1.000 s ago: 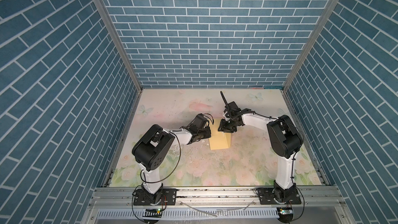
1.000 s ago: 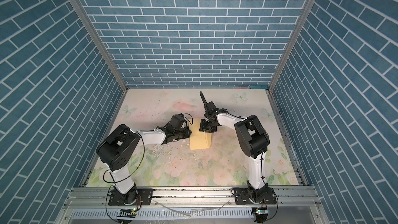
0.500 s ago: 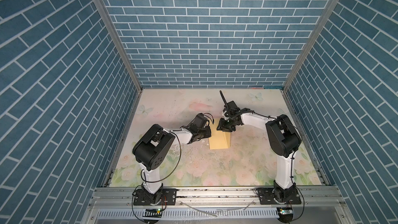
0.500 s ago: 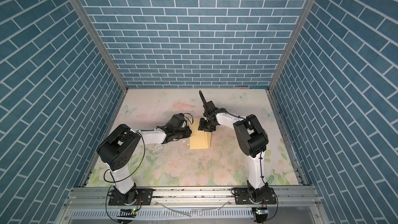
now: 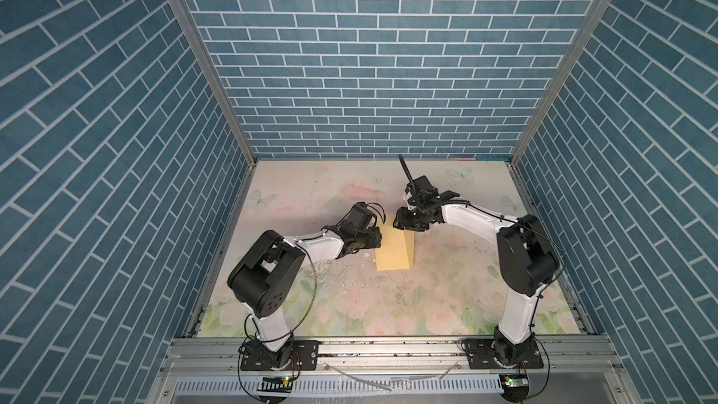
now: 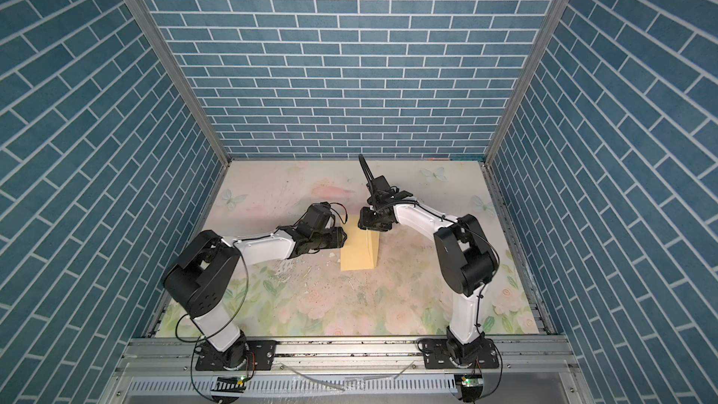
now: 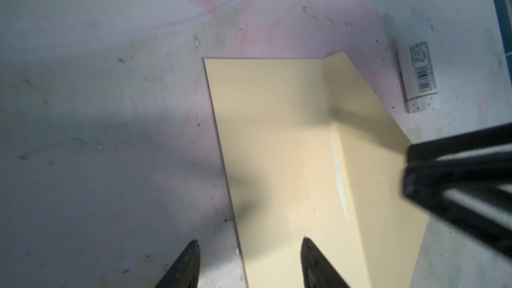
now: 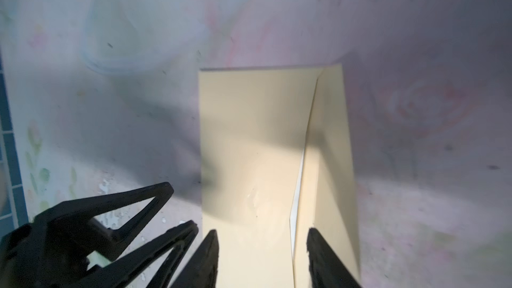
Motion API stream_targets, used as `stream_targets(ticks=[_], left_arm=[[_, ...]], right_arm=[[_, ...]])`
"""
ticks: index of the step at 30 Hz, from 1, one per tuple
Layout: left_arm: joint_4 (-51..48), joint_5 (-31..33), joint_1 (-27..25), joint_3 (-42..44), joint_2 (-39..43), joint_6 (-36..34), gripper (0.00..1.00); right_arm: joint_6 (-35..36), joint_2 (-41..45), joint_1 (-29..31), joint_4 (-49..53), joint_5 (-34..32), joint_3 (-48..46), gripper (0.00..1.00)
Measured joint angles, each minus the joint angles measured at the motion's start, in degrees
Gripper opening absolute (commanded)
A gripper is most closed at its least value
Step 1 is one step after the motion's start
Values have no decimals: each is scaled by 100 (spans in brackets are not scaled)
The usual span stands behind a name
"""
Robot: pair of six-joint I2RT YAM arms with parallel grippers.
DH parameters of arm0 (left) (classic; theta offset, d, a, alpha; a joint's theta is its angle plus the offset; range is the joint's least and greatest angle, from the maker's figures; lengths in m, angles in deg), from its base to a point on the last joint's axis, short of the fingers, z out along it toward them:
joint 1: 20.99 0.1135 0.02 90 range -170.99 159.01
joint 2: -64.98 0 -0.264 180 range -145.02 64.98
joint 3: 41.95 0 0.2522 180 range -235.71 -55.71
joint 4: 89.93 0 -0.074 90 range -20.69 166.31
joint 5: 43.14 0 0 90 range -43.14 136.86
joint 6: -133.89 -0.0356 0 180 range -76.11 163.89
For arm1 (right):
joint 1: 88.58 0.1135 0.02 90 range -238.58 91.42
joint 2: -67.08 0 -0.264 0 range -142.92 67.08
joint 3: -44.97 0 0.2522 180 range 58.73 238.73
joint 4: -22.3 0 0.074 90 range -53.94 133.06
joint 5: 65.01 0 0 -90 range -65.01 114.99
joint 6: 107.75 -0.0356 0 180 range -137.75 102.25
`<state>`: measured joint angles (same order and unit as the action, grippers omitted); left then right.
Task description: Place the letter into the envelope and seal it
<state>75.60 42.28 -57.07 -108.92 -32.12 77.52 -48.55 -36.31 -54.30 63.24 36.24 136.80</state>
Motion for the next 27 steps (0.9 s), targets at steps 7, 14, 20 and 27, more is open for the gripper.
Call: stream_targets(ticks=[7, 14, 20, 27], left_arm=[[-920, 704, -350, -975, 737, -474, 83], [-1725, 1355, -1255, -2455, 50, -645, 85], [-2354, 1725, -1670, -3528, -1217, -490, 84], [-3136, 2288, -1882, -4588, -2457, -225, 75]], right_arm=[[710, 1510, -339, 35, -1023, -142, 92], [1012, 1910, -1027, 219, -1735, -883, 99], [1014, 2369, -1606, 258, -1939, -1504, 99], [1012, 2627, -1869, 50, -1832, -2020, 99]])
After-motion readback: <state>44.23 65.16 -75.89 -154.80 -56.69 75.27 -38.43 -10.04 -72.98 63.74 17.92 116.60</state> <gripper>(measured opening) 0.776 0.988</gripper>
